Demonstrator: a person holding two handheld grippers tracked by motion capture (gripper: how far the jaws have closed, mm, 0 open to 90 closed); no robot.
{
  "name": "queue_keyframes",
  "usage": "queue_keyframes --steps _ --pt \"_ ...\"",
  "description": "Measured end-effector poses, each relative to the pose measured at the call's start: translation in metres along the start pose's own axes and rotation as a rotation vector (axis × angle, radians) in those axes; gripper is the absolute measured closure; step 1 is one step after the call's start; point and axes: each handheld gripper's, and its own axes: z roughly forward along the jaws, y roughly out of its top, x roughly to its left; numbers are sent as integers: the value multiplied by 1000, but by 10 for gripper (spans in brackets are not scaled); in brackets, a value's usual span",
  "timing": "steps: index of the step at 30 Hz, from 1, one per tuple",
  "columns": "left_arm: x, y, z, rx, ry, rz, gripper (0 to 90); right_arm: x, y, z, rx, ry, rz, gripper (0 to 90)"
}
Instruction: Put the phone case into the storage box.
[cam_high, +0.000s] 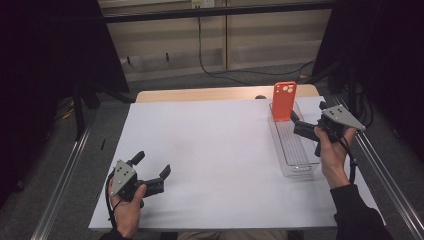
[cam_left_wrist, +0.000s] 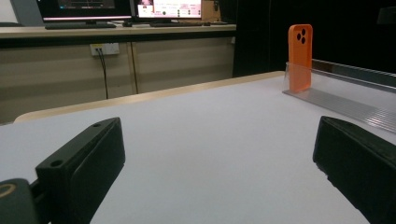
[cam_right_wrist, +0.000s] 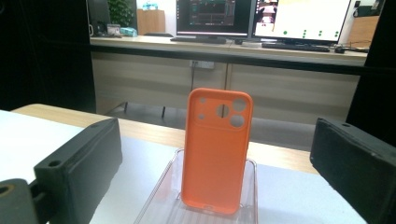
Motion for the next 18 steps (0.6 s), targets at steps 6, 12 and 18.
queue_keyframes --steps 6,12,18 --pt "1 -1 -1 4 1 -9 23 4 -4 -13 -6 12 -6 19" --pt "1 -1 -3 2 5 -3 23 10 -14 -28 6 12 -18 16" --pt "4 -1 -8 -3 22 -5 24 14 -19 -43 13 9 -19 17"
